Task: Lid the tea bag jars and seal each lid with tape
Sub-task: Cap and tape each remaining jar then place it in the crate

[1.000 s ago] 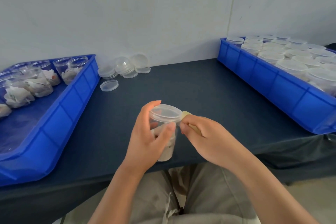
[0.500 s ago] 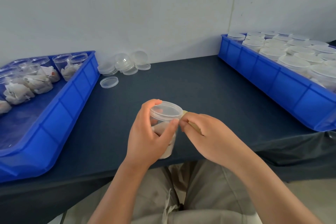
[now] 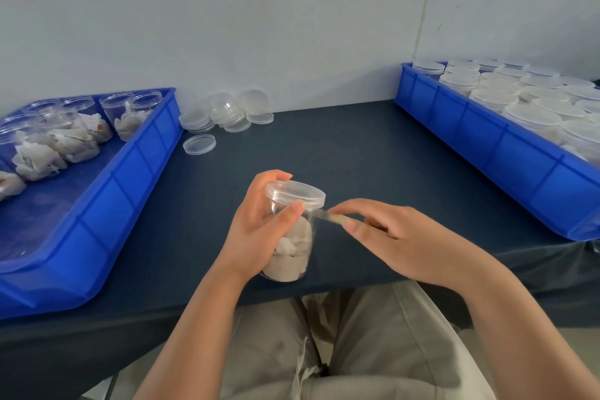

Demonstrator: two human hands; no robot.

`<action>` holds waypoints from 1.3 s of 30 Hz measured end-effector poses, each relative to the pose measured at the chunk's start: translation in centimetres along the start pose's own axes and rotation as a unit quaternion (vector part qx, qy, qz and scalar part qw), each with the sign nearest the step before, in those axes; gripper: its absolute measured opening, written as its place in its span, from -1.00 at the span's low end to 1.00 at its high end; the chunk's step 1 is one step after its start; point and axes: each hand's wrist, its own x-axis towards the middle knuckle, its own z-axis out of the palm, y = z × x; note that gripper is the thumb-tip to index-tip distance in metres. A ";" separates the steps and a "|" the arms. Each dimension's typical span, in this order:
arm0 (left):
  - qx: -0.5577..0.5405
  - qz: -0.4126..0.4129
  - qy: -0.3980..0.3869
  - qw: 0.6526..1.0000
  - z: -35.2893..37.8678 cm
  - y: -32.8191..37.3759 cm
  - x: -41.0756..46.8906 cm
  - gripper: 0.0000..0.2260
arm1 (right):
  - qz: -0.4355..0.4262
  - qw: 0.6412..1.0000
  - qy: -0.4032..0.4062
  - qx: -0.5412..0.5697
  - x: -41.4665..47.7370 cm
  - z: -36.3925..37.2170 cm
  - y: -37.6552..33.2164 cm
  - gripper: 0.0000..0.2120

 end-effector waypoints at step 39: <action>0.182 -0.053 0.169 0.967 2.2 1.0 -1.7 -0.35 | -0.025 0.995 0.094 0.002 0.7 4.3 -1.8 -0.38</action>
